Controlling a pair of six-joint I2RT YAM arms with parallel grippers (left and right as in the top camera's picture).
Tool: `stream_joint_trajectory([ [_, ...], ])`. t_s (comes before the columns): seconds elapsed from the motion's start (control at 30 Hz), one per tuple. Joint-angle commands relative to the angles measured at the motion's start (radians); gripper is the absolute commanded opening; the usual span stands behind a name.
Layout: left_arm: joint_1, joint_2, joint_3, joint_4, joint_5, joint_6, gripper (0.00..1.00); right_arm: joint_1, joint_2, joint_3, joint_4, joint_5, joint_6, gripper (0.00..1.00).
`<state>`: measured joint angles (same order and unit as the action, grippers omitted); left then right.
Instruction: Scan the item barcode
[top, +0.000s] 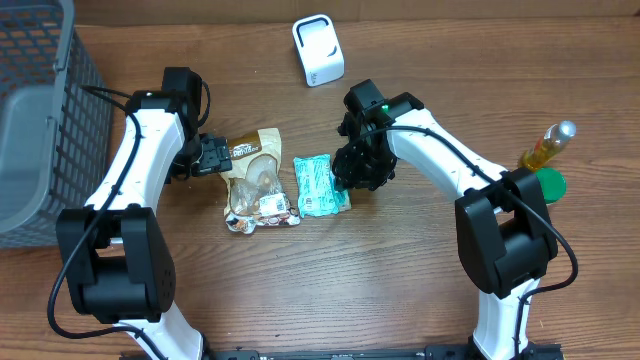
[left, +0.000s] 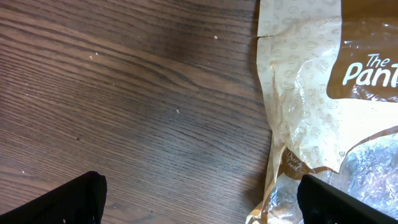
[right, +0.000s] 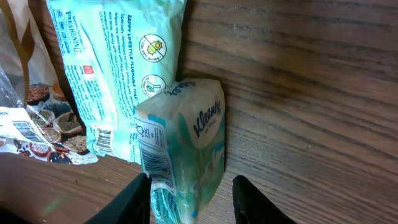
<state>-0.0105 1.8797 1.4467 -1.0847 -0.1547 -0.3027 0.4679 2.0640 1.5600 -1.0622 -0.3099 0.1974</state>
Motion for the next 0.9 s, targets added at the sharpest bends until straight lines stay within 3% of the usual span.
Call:
stream_joint_trajectory([
  [0.0,0.003,0.007,0.015,0.001,-0.010,0.019,1.00,0.011,-0.029,-0.038,0.030,-0.006,-0.008,0.39],
  [0.1,0.003,0.007,0.015,0.001,-0.010,0.019,1.00,0.016,-0.029,-0.069,0.068,-0.006,-0.009,0.31],
  [0.23,0.003,0.007,0.015,0.001,-0.010,0.019,1.00,0.015,-0.029,-0.073,0.080,-0.005,-0.023,0.04],
  [0.43,0.003,0.007,0.015,0.001,-0.010,0.019,1.00,-0.006,-0.053,-0.017,0.031,0.018,-0.040,0.04],
  [0.7,0.003,0.007,0.015,0.001,-0.010,0.019,0.99,-0.011,-0.146,0.021,-0.038,0.256,-0.046,0.04],
  [0.87,0.003,0.007,0.015,0.001,-0.010,0.019,0.99,-0.010,-0.140,0.012,-0.039,0.254,-0.041,0.04],
])
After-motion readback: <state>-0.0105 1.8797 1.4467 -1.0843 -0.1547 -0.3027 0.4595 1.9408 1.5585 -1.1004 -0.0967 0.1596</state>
